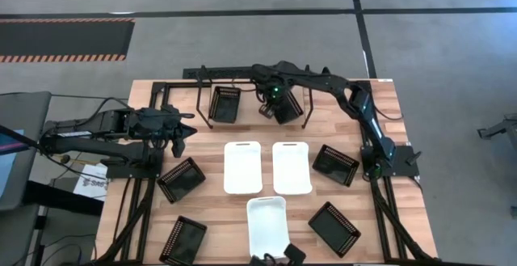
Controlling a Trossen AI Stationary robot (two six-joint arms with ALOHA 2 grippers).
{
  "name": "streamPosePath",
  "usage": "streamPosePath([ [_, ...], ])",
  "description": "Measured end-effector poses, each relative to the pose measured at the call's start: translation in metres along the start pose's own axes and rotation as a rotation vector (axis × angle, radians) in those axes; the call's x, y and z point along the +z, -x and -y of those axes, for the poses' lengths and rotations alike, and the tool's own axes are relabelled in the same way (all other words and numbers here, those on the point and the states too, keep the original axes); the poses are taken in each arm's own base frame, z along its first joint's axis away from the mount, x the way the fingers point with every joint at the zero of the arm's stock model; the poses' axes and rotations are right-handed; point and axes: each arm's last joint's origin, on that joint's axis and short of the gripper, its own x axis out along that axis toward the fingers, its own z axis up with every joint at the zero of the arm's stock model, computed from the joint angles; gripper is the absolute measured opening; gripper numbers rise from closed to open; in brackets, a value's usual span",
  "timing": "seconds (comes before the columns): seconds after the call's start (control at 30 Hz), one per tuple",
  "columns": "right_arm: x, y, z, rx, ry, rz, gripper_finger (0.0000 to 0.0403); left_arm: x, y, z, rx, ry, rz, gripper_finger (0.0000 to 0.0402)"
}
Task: Stack baskets on shelf by color
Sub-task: Adjust the black bins
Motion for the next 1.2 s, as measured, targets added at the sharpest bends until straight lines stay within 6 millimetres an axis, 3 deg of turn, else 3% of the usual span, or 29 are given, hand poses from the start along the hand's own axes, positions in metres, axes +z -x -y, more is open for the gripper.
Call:
streamPosePath([
  [0.53,0.004,0.001,0.047,-0.146,-0.172,0.022,0.0,0.0,0.0,0.0,0.0,0.001,0.0,0.0],
  [1.03,-0.002,0.0,0.074,-0.214,-0.245,-0.036,0.0,0.0,0.0,0.0,0.0,0.005,0.0,0.0],
  [1.2,-0.002,0.003,0.074,-0.213,-0.253,-0.031,0.0,0.0,0.0,0.0,0.0,0.005,0.0,0.0],
])
